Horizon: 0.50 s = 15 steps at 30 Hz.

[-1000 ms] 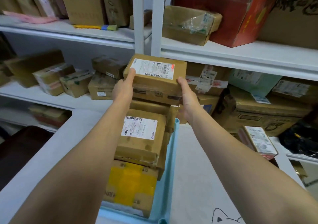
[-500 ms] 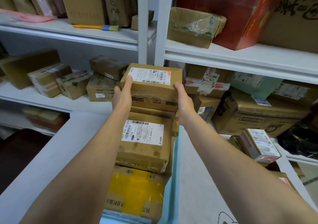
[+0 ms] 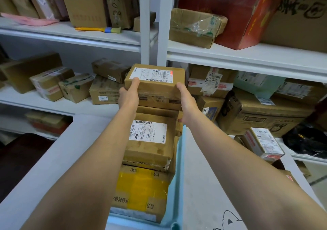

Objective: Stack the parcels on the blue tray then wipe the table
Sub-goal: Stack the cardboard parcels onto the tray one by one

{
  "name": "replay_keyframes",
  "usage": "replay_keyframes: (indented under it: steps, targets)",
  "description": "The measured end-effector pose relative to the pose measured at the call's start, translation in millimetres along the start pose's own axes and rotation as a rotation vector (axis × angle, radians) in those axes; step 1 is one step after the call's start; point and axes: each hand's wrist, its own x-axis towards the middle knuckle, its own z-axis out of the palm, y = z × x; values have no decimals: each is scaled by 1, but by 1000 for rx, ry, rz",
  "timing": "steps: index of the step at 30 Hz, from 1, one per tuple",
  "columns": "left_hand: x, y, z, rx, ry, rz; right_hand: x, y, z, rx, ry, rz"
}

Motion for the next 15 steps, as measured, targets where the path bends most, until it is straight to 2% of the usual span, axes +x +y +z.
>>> replay_keyframes:
  steps: [3, 6, 9, 12, 15]
  targets:
    - [-9, 2, 1, 4, 210, 73, -7, 0, -4, 14, -5, -11]
    - [-28, 7, 9, 31, 433, 296, -9, 3, -12, 69, 72, -48]
    - [-65, 5, 37, 58, 428, 522, -10, 12, -35, 53, 174, -84]
    - [-102, -9, 76, 76, 332, 724, -9, 32, -73, 36, 245, -114]
    - [-129, -33, 122, 138, 222, 762, -5, 58, -126, 23, 296, -111]
